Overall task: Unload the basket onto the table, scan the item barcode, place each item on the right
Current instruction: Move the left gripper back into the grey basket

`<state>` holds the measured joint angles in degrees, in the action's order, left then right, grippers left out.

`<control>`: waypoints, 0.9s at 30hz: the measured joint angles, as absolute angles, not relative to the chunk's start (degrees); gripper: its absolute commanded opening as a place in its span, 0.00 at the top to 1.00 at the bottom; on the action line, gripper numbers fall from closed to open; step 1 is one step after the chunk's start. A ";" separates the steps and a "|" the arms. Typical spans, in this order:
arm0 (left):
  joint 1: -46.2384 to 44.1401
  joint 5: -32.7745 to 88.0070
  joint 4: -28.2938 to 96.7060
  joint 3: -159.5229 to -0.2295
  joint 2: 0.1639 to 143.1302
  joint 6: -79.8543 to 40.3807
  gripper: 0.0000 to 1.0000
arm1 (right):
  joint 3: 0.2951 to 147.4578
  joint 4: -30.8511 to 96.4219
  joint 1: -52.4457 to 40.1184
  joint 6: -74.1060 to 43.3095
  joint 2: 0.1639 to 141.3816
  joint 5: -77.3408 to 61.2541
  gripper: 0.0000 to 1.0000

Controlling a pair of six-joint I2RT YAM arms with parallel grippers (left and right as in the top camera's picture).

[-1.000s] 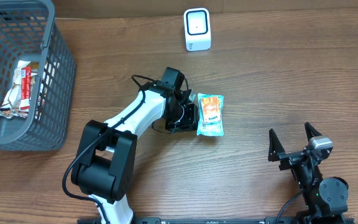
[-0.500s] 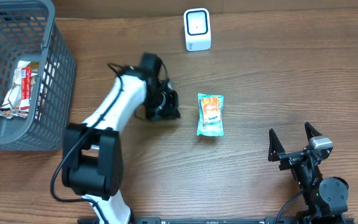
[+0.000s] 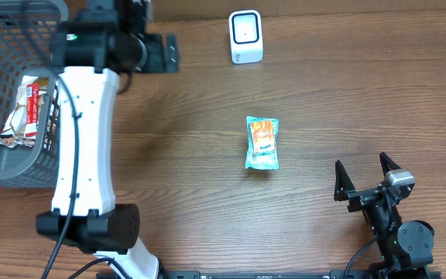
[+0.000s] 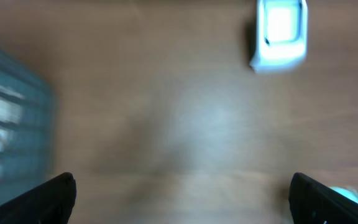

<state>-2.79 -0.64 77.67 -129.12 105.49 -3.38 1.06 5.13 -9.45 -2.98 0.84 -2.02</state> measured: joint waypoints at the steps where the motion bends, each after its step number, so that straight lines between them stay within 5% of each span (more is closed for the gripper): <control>1: -2.42 -2.61 77.14 -131.17 105.47 -1.67 0.00 | 1.06 5.13 -9.45 -2.98 0.84 -2.02 0.00; 14: 9.96 -17.47 69.34 -138.58 104.38 9.10 0.00 | 1.06 5.10 -9.45 -2.98 0.84 -2.04 0.00; 27: 32.80 -5.67 66.57 -135.76 104.36 9.63 0.00 | 1.06 5.15 -9.45 -2.98 0.84 -2.00 0.00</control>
<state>32.80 -5.67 66.57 -135.76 104.36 9.63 1.06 5.15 -9.45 -2.98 0.84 -2.00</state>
